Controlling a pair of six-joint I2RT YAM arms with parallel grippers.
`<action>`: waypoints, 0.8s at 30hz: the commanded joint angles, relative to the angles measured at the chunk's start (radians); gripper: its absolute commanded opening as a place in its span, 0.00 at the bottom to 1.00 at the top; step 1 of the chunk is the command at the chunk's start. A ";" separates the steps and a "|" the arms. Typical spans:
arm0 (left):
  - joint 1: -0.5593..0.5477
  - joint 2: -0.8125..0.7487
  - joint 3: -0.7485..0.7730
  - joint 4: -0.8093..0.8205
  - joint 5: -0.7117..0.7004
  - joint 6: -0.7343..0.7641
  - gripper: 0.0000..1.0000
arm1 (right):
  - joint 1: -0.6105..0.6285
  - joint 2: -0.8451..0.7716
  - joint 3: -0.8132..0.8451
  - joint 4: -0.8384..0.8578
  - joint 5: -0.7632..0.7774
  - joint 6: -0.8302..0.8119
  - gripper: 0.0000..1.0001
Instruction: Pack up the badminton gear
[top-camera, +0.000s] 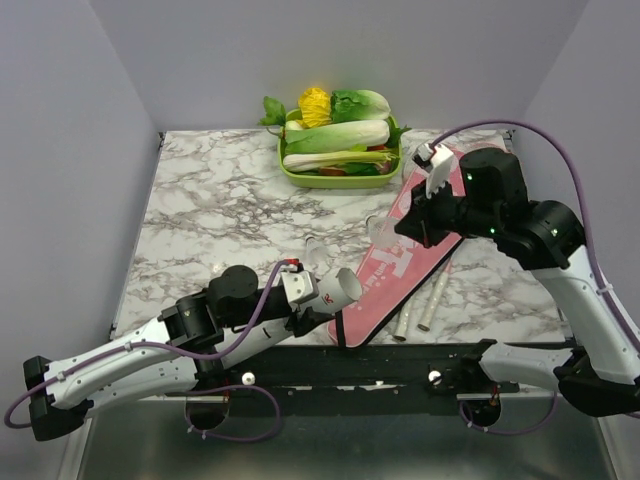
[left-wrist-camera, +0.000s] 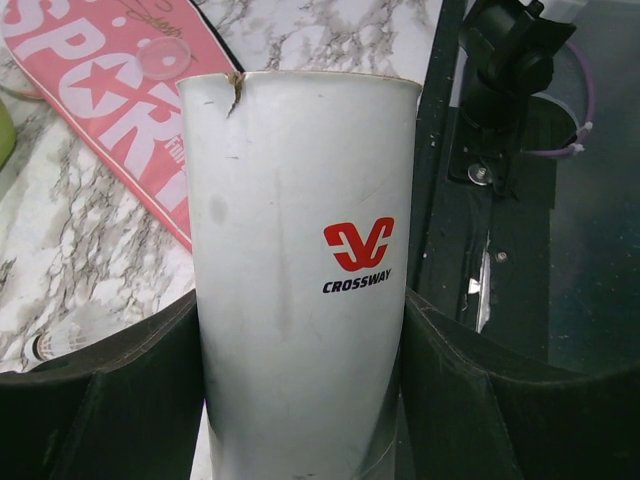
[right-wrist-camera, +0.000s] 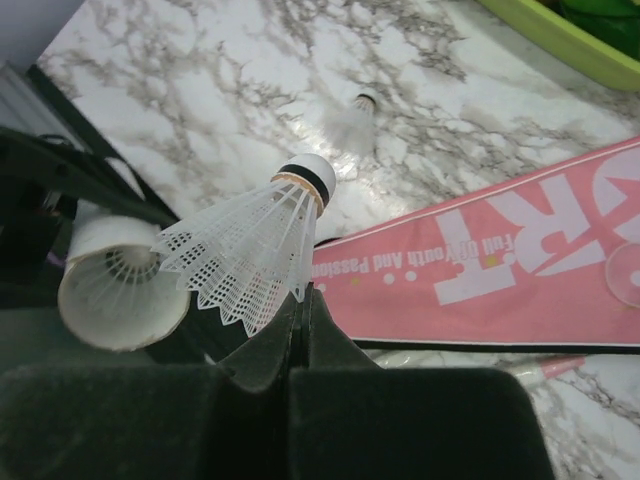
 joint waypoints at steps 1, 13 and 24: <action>0.002 0.007 0.007 -0.026 0.087 -0.027 0.00 | -0.002 -0.043 -0.004 -0.132 -0.212 -0.033 0.01; 0.000 -0.005 0.007 -0.023 0.118 -0.027 0.00 | 0.001 -0.102 -0.137 -0.114 -0.533 -0.046 0.01; 0.000 -0.008 0.007 -0.023 0.110 -0.027 0.00 | 0.064 -0.107 -0.275 0.010 -0.586 0.017 0.01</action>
